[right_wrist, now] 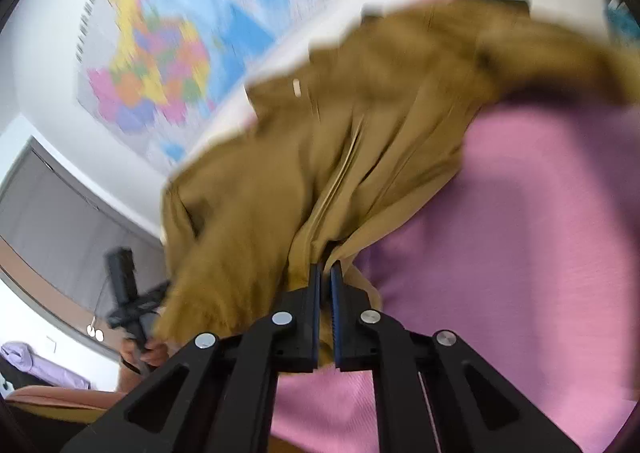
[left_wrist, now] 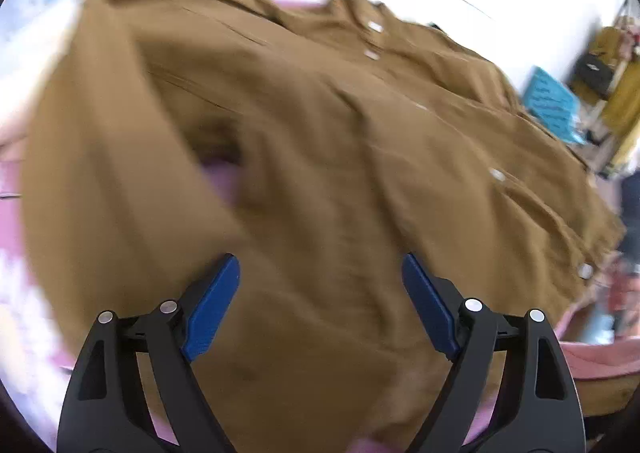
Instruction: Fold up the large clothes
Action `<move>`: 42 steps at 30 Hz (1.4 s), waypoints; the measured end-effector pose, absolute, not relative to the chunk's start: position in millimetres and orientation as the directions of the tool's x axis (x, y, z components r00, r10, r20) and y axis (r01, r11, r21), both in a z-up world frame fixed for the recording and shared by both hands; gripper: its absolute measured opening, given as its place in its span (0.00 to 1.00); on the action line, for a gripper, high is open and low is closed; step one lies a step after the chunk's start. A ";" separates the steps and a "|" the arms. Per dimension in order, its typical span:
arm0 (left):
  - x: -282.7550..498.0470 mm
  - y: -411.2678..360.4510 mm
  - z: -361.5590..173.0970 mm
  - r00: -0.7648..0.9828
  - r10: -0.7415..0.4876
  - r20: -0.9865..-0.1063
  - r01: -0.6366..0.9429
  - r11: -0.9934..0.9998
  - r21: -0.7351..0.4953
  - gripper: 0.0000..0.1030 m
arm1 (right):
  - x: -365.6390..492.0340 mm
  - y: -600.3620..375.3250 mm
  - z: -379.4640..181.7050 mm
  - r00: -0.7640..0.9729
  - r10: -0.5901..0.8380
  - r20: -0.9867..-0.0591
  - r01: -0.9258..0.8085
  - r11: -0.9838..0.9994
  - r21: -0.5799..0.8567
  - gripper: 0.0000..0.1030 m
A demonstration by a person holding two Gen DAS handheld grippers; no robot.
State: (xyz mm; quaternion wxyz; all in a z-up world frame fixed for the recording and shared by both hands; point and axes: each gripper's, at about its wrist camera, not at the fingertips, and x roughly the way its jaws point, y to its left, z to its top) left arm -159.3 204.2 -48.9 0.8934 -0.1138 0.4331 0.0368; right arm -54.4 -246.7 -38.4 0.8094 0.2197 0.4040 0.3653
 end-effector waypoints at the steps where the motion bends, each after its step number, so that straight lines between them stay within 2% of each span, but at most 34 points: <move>1: -163.1 212.6 -48.0 0.615 0.002 -0.788 -0.202 0.967 -0.155 0.80 | -60.4 -261.5 -25.5 0.437 0.764 -0.474 -0.419 0.640 0.644 0.04; 3: -169.2 232.2 -47.1 0.608 0.046 -0.793 -0.256 0.956 -0.141 0.80 | -73.4 -294.6 0.4 0.521 0.716 -0.464 -0.414 0.688 0.596 0.04; 5: -176.3 250.0 -44.8 0.607 0.058 -0.793 -0.292 0.944 -0.155 0.80 | -76.3 -316.1 7.7 0.584 0.627 -0.515 -0.363 0.770 0.525 0.04; 8: -186.4 255.0 -40.5 0.631 0.020 -0.776 -0.272 0.942 -0.197 0.81 | -64.7 -321.4 -19.9 0.525 0.603 -0.600 -0.310 0.792 0.525 0.05; 9: -186.7 253.5 -39.8 0.636 0.006 -0.772 -0.256 0.945 -0.204 0.82 | -61.2 -317.3 -32.8 0.510 0.574 -0.640 -0.289 0.816 0.501 0.09; 10: -188.9 246.2 -37.8 0.647 -0.029 -0.762 -0.216 0.951 -0.220 0.84 | -59.0 -314.2 -42.3 0.496 0.565 -0.659 -0.285 0.823 0.491 0.18; 11: -190.7 240.6 -34.4 0.652 -0.052 -0.756 -0.182 0.958 -0.223 0.86 | -57.8 -314.6 -48.9 0.499 0.562 -0.659 -0.272 0.824 0.497 0.29; 12: -192.5 230.9 -32.2 0.657 -0.066 -0.751 -0.146 0.966 -0.213 0.87 | -59.0 -316.1 -51.8 0.510 0.564 -0.649 -0.262 0.821 0.507 0.52; 13: -193.8 221.5 -30.2 0.660 -0.073 -0.748 -0.119 0.973 -0.200 0.90 | -61.5 -316.4 -53.1 0.514 0.592 -0.621 -0.279 0.800 0.531 0.63; 15: -193.7 195.8 -28.0 0.666 -0.100 -0.739 -0.040 0.985 -0.168 0.93 | -62.8 -308.9 -51.8 0.511 0.612 -0.603 -0.306 0.785 0.538 0.70; 17: -193.8 175.9 -29.7 0.657 -0.161 -0.736 0.036 0.983 -0.182 0.94 | -63.7 -305.2 -53.0 0.514 0.604 -0.610 -0.325 0.795 0.513 0.72; 20: -191.1 154.7 -37.5 0.641 -0.185 -0.745 0.084 0.982 -0.172 0.95 | -59.3 -297.0 -58.1 0.523 0.577 -0.627 -0.312 0.814 0.490 0.80; 23: -177.9 145.8 -51.1 0.609 -0.136 -0.781 0.049 0.990 -0.134 0.95 | -53.1 -291.9 -67.7 0.519 0.555 -0.650 -0.304 0.831 0.467 0.78; 24: -172.2 147.4 -56.1 0.596 -0.103 -0.796 0.019 0.993 -0.115 0.95 | -51.9 -290.0 -70.5 0.520 0.548 -0.655 -0.301 0.835 0.460 0.69; 25: -165.9 150.6 -61.6 0.582 -0.069 -0.810 -0.020 0.995 -0.099 0.95 | -51.1 -286.7 -71.1 0.525 0.534 -0.663 -0.305 0.845 0.438 0.43; 27: -158.6 161.6 -68.3 0.556 -0.017 -0.831 -0.091 0.993 -0.081 0.95 | -50.6 -285.4 -69.5 0.507 0.580 -0.638 -0.333 0.814 0.476 0.15; 30: -151.5 182.8 -72.4 0.562 -0.004 -0.827 -0.159 0.981 -0.112 0.95 | -62.2 -288.5 -51.7 0.520 0.638 -0.568 -0.384 0.769 0.511 0.11; 31: -151.7 187.9 -71.4 0.573 -0.007 -0.820 -0.167 0.978 -0.125 0.89 | -68.0 -292.0 -42.3 0.523 0.664 -0.535 -0.399 0.745 0.535 0.09; 32: -150.4 193.3 -69.2 0.581 -0.007 -0.814 -0.177 0.975 -0.135 0.76 | -74.2 -295.1 -32.0 0.527 0.681 -0.509 -0.415 0.729 0.545 0.09; 33: -148.8 198.0 -67.3 0.588 -0.038 -0.808 -0.169 0.971 -0.168 0.68 | -80.2 -297.3 -22.5 0.534 0.693 -0.485 -0.432 0.716 0.548 0.07; 35: -146.0 210.2 -63.5 0.600 -0.037 -0.799 -0.199 0.960 -0.194 0.18 | -98.6 -307.9 1.0 0.563 0.710 -0.423 -0.458 0.694 0.556 0.06; 36: -144.0 215.4 -62.0 0.594 -0.044 -0.803 -0.208 0.956 -0.206 0.05 | -107.3 -311.6 11.5 0.576 0.715 -0.396 -0.473 0.687 0.552 0.06; 37: -144.1 222.3 -58.4 0.600 -0.037 -0.799 -0.230 0.949 -0.217 0.01 | -115.2 -312.7 20.9 0.586 0.717 -0.377 -0.487 0.684 0.544 0.06; 40: -151.8 241.7 -44.4 0.630 0.006 -0.777 -0.269 0.940 -0.211 0.01 | -141.5 -315.2 41.4 0.597 0.723 -0.348 -0.554 0.685 0.473 0.06; 41: -154.3 246.5 -40.8 0.639 -0.003 -0.769 -0.266 0.937 -0.225 0.01 | -140.7 -311.9 38.2 0.581 0.718 -0.382 -0.556 0.694 0.458 0.06; 42: -155.8 249.0 -38.5 0.640 -0.014 -0.768 -0.261 0.936 -0.235 0.02 | -135.8 -305.0 27.7 0.568 0.679 -0.464 -0.534 0.734 0.420 0.08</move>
